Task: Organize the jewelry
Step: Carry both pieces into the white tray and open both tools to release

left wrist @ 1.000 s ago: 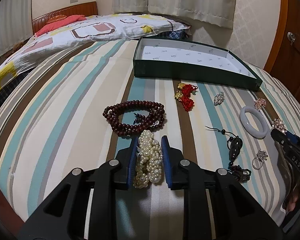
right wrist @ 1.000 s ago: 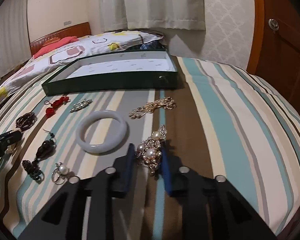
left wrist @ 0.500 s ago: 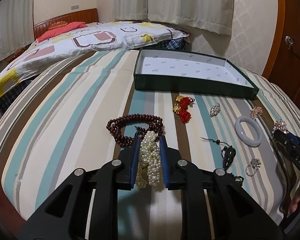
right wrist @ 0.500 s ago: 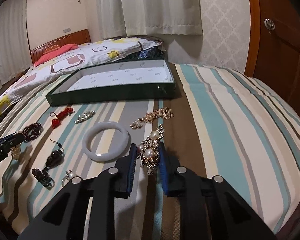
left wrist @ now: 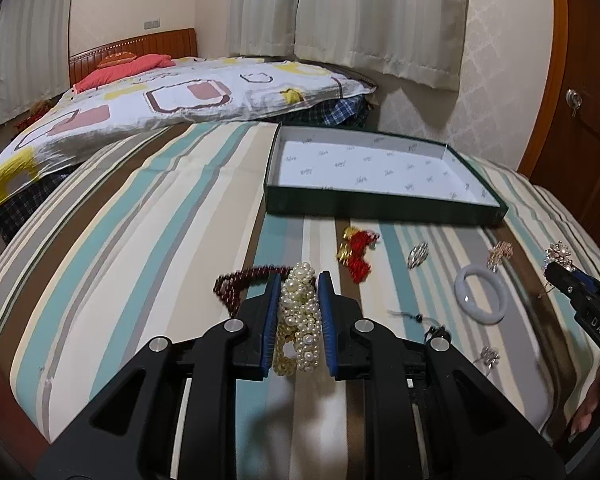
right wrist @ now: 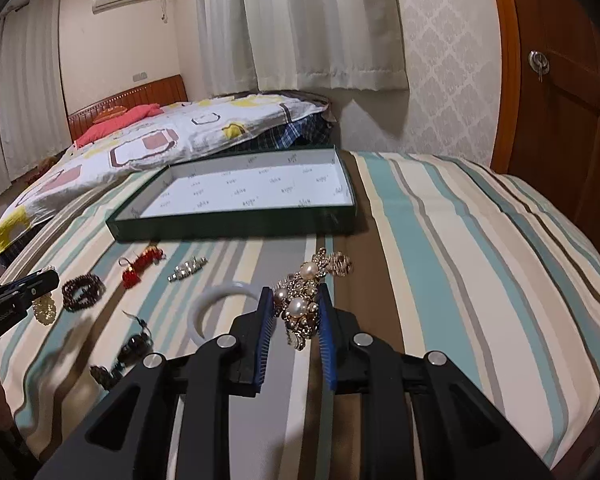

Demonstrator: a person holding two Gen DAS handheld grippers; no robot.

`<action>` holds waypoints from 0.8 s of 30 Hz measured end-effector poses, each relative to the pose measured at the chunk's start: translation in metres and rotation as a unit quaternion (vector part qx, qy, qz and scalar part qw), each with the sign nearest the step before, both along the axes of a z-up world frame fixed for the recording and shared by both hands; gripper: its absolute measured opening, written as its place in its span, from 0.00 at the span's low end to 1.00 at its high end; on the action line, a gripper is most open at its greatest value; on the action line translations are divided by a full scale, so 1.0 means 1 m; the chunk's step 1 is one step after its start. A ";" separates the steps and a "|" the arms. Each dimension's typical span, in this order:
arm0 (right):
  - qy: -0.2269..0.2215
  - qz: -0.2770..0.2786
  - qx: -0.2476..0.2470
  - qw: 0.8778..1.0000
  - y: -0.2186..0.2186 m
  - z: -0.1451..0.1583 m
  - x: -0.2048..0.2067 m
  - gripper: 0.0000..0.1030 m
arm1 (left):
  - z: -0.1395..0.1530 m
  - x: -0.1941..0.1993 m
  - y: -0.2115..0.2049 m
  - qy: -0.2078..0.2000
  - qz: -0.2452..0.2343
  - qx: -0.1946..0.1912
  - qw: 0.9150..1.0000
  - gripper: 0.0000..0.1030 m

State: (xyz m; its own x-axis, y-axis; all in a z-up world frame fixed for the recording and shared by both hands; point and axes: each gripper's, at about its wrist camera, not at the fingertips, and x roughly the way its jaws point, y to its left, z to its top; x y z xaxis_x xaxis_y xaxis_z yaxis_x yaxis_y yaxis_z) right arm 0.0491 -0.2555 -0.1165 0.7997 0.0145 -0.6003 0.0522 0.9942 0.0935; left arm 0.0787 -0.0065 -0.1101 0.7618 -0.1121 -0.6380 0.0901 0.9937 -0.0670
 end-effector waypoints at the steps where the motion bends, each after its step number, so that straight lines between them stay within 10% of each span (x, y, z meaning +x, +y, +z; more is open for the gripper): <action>1: -0.002 0.000 0.000 1.000 0.000 0.002 0.002 0.22 | 0.003 0.002 -0.001 -0.004 0.000 -0.001 1.000 0.19; 24: -0.038 0.028 -0.016 0.999 -0.005 0.027 0.135 0.22 | 0.035 0.143 -0.039 -0.048 -0.001 -0.007 0.999 0.19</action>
